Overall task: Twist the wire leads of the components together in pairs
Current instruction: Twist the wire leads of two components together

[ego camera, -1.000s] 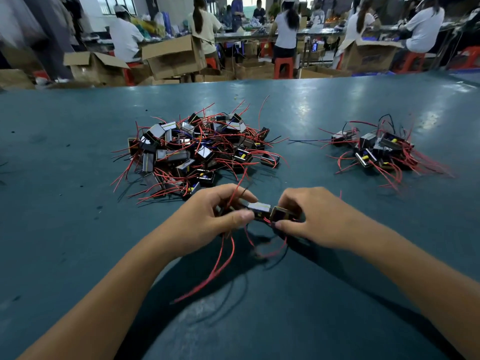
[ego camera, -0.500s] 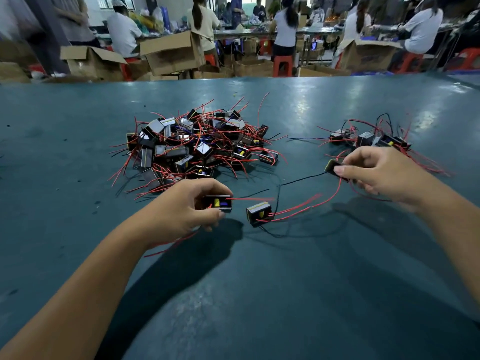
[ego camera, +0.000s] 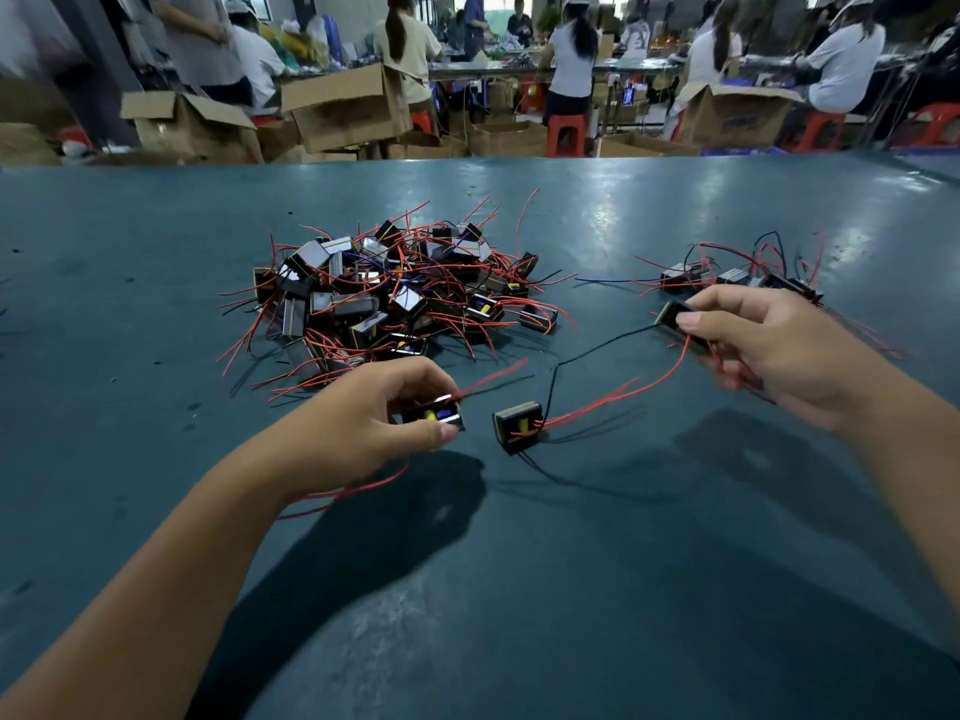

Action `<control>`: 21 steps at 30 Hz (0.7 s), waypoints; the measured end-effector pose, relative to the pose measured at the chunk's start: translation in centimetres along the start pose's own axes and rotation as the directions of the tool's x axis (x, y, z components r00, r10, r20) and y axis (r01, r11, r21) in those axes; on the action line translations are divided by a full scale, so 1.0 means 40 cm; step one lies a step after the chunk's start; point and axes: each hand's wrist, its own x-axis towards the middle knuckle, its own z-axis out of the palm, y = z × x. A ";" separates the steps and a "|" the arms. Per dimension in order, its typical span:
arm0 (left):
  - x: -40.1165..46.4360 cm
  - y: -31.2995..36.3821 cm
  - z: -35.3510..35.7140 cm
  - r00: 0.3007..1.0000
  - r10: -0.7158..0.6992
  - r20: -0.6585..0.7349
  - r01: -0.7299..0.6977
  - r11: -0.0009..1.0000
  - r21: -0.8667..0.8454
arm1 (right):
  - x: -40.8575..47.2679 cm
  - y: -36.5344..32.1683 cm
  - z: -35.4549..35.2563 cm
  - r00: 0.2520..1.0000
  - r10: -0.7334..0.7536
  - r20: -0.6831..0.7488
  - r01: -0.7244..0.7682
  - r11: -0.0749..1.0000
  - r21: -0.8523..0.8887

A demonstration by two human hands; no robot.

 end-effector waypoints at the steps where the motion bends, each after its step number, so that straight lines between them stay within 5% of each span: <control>1: -0.001 0.006 0.002 1.000 0.008 -0.010 -0.008 0.996 -0.091 | -0.001 -0.007 0.001 1.000 -0.003 0.024 0.002 0.998 0.059; 5: 0.001 0.028 0.015 0.997 0.017 -0.076 -0.046 0.917 -0.396 | -0.008 -0.019 -0.003 0.992 -0.013 0.124 0.002 0.996 0.088; 10: 0.011 0.036 0.067 0.996 0.000 -0.091 -0.026 0.957 -0.289 | -0.014 -0.008 0.021 0.974 0.015 0.228 0.053 0.955 -0.291; 14: 0.014 0.039 0.061 0.993 -0.010 -0.117 -0.021 0.965 -0.262 | -0.009 -0.005 0.013 0.990 0.014 0.139 0.047 0.904 -0.424; 17: 0.016 0.039 0.052 0.984 -0.037 -0.175 -0.039 0.910 -0.412 | -0.013 -0.019 0.004 0.995 -0.017 0.096 0.042 0.964 -0.264; 21: 0.011 0.054 0.054 0.985 0.061 -0.163 -0.148 0.789 -0.596 | -0.025 -0.046 0.016 0.985 -0.007 0.174 -0.028 0.980 0.199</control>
